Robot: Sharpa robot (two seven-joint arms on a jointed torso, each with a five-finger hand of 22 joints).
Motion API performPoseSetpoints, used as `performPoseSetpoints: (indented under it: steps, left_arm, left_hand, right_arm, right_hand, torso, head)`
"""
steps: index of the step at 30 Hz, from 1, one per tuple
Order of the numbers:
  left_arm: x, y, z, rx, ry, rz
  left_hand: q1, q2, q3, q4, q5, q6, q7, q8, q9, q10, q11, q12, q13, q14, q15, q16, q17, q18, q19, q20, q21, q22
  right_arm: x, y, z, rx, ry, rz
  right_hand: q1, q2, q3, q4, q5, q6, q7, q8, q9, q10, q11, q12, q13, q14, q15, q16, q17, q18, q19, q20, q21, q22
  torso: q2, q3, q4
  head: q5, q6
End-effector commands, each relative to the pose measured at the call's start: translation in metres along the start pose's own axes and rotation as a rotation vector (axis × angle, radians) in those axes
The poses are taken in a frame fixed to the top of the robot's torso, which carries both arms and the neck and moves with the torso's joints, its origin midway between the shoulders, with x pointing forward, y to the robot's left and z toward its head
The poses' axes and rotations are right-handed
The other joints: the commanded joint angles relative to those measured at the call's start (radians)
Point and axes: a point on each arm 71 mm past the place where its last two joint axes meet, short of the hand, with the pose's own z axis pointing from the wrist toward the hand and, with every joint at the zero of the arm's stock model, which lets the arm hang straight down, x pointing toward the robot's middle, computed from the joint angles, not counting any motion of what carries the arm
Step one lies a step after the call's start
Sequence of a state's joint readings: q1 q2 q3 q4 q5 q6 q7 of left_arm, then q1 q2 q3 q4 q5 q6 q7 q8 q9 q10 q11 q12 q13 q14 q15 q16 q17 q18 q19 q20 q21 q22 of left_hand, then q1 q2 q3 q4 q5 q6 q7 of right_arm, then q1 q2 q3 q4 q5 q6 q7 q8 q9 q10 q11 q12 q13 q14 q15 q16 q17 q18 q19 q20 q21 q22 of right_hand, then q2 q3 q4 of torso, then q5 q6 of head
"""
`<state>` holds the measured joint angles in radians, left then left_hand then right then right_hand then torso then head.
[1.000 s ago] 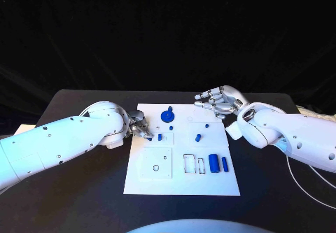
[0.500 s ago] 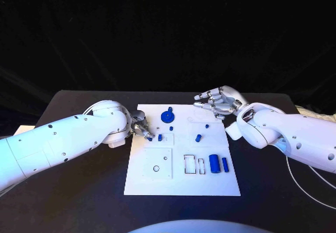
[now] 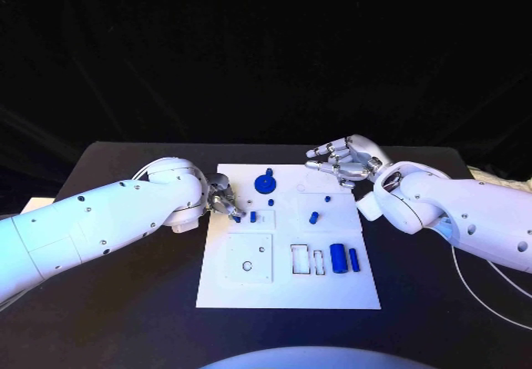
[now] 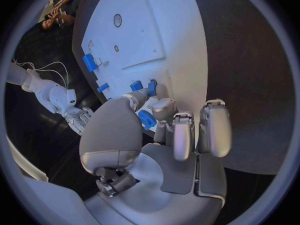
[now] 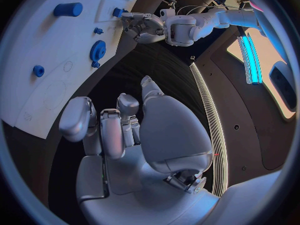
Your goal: Assemble the parts on the task board
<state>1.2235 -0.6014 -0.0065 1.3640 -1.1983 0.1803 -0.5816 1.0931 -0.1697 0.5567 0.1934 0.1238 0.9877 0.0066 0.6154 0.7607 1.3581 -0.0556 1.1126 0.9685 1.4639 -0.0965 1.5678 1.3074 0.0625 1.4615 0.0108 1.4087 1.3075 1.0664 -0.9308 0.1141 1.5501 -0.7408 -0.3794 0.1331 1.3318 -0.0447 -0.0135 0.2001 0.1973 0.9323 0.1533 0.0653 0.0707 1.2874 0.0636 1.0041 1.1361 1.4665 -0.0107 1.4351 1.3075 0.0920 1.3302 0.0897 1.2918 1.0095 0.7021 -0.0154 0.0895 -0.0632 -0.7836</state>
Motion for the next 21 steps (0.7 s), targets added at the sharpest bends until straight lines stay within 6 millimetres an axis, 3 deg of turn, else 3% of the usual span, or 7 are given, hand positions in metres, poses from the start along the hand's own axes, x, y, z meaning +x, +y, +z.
performPoseSetpoints:
  steps: [1, 10, 21]
  left_arm:
    - [0.0099, 0.0004, 0.0022, -0.015, 0.05, 0.014]
    - [0.0088, 0.0009, 0.0023, -0.019, 0.038, 0.007]
    - [0.0087, 0.0012, 0.0012, -0.02, 0.034, 0.01]
  left_hand:
    - [-0.019, -0.002, -0.015, 0.004, -0.006, 0.007, 0.002, -0.001, 0.002, 0.008, -0.001, 0.004, 0.0, 0.107, -0.007, 0.003, 0.263, -0.011, 0.008, -0.001, 0.007, 0.062]
    - [-0.053, -0.007, -0.085, 0.033, -0.006, 0.021, -0.001, -0.002, 0.004, 0.015, -0.002, 0.01, 0.007, 0.107, -0.009, 0.003, 0.263, -0.013, 0.012, -0.003, 0.011, 0.07]
    - [-0.052, -0.006, -0.101, 0.037, -0.006, 0.026, -0.003, 0.0, 0.005, 0.018, -0.004, 0.013, 0.01, 0.107, -0.01, 0.003, 0.263, -0.014, 0.014, -0.003, 0.014, 0.075]
  right_arm:
    - [0.0019, 0.0004, 0.0001, -0.006, 0.017, -0.001]
    - [0.002, 0.0004, 0.0003, -0.006, 0.018, -0.001]
    - [0.0018, 0.0002, 0.0002, -0.006, 0.018, -0.001]
  right_hand:
    - [-0.001, 0.007, -0.004, 0.0, 0.004, 0.004, 0.002, 0.002, 0.001, -0.005, 0.002, -0.003, 0.0, 0.054, -0.003, -0.006, 0.037, 0.015, -0.005, 0.001, -0.004, -0.001]
    - [-0.001, 0.007, -0.004, 0.0, 0.004, 0.004, 0.002, 0.002, 0.001, -0.005, 0.002, -0.003, 0.0, 0.054, -0.003, -0.006, 0.037, 0.015, -0.005, 0.001, -0.004, -0.001]
    - [-0.001, 0.007, -0.004, 0.0, 0.004, 0.004, 0.002, 0.002, 0.001, -0.005, 0.002, -0.003, 0.0, 0.054, -0.003, -0.006, 0.037, 0.015, -0.005, 0.001, -0.004, -0.001]
  torso:
    - [0.0, -0.0007, -0.0001]
    - [-0.001, -0.0002, 0.0004]
    - [0.0, -0.0003, 0.0007]
  head:
    - [0.0, -0.001]
    - [0.0, -0.002]
    - [-0.002, -0.003]
